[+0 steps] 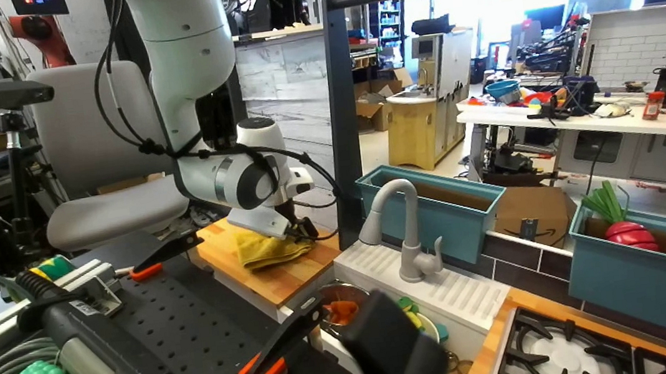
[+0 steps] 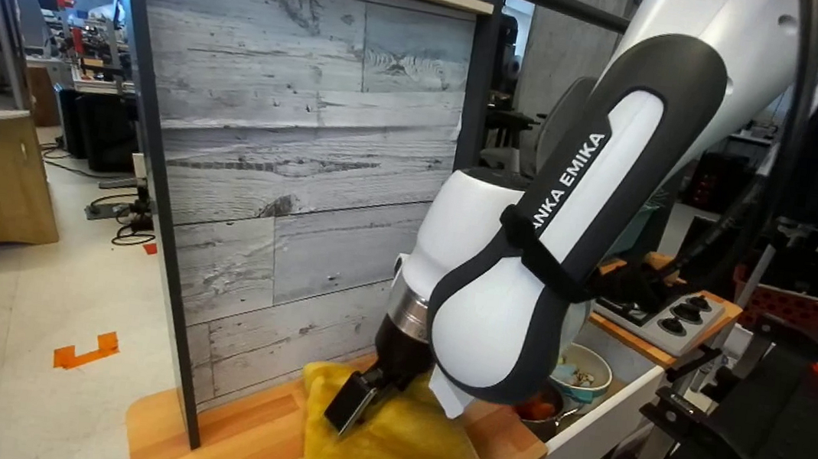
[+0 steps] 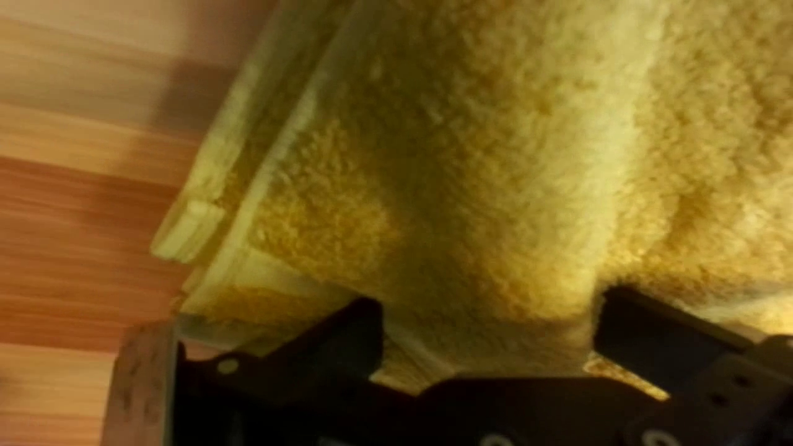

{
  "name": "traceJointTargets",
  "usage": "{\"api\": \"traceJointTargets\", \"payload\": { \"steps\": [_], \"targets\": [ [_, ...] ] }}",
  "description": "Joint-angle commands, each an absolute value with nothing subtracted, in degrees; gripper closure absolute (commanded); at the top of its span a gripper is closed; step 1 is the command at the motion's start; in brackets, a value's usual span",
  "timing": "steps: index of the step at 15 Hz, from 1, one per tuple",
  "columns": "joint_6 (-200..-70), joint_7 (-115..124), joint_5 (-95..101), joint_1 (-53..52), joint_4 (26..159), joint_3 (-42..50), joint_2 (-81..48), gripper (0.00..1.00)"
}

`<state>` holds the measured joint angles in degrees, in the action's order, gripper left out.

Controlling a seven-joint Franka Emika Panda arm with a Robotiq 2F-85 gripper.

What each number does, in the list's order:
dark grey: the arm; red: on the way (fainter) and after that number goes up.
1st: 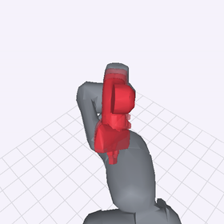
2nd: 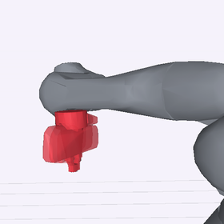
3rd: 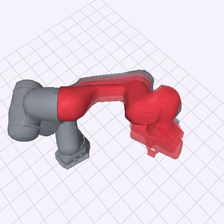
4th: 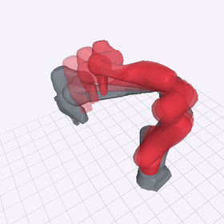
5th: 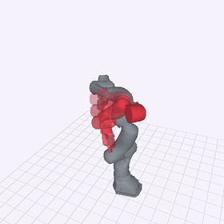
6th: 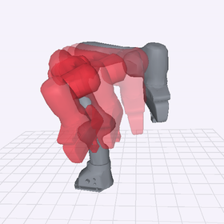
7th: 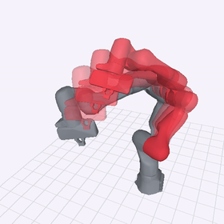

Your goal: Pick the objects on the counter and the stove and put them in the pots in the sink, then wipe the counter with the cloth

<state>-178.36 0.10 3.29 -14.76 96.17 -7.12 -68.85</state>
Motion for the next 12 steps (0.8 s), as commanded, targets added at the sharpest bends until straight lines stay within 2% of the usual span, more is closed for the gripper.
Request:
{"api": "traceJointTargets", "payload": {
  "steps": [1,7,10,12],
  "targets": [
    [-174.8,-0.3,3.7,-19.7,91.8,-10.5,-71.1,0.00],
    [-175.8,1.4,3.4,-25.2,93.6,-6.0,-68.0,0.00],
    [-176.4,2.3,3.7,-26.5,99.5,-2.1,-63.7,0.00],
    [-177.4,0.4,4.7,-25.3,106.0,-4.1,-58.7,0.00]
  ]
}}
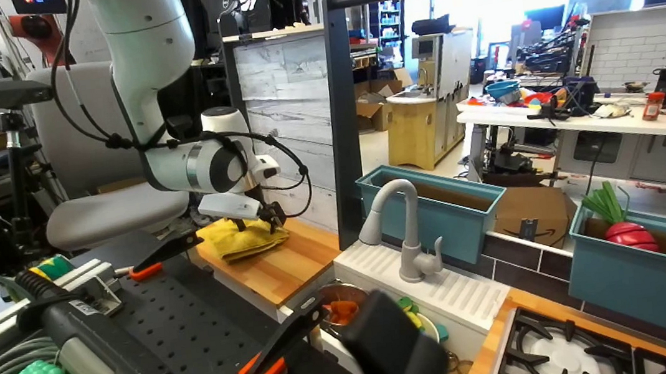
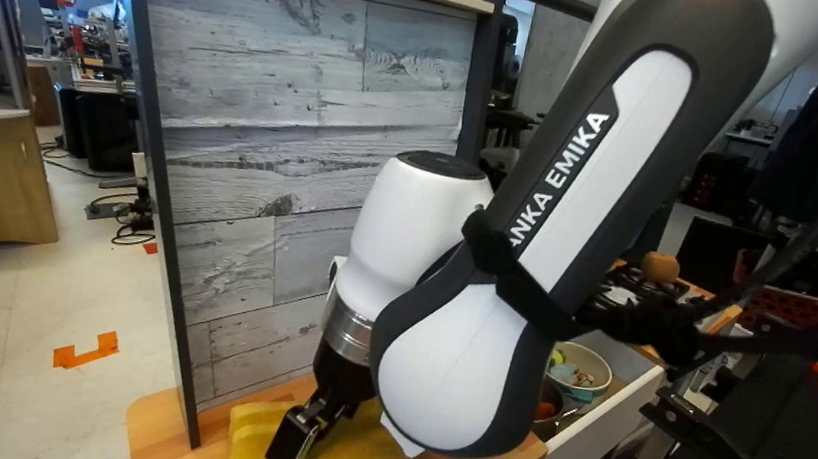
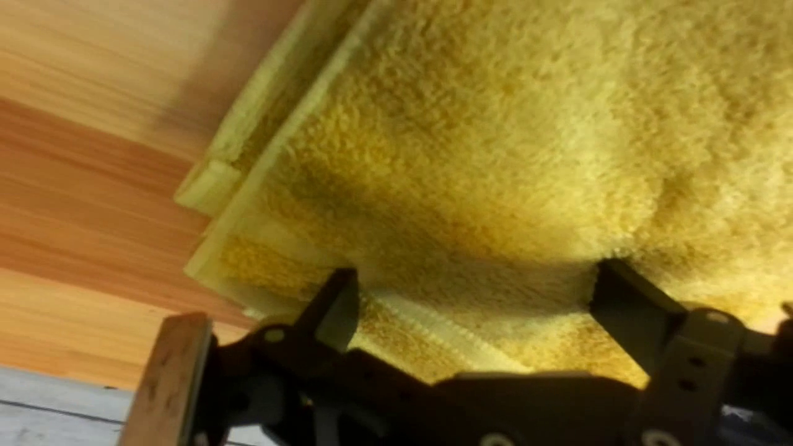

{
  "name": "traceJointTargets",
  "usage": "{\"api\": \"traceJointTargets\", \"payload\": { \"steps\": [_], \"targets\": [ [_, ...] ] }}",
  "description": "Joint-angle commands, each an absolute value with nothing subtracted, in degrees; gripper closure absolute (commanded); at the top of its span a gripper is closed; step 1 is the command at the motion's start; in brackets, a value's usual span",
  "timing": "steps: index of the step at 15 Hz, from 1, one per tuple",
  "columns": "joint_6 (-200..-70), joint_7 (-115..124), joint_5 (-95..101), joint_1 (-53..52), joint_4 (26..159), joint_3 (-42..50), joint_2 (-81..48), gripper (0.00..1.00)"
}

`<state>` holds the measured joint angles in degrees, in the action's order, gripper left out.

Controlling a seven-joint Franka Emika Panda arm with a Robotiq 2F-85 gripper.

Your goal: Pick the objects on the counter and the stove and put them in the pots in the sink, then wipe the counter with the cloth

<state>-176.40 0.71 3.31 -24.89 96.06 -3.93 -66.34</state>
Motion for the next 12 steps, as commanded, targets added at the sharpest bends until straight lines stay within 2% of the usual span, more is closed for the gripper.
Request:
{"api": "traceJointTargets", "payload": {
  "steps": [1,3,8,9,12],
  "targets": [
    [-177.5,-1.2,5.3,-23.8,109.2,-6.7,-56.1,0.00],
    [-177.4,-5.4,7.4,-19.3,114.5,-13.6,-52.0,0.00],
    [-190.9,-4.2,8.0,-18.5,128.3,-20.1,-40.5,0.00],
    [-186.1,-4.5,7.8,-20.0,120.7,-18.0,-46.6,0.00],
    [-189.0,-4.2,7.9,-19.8,126.3,-19.4,-41.6,0.00]
  ]
}}
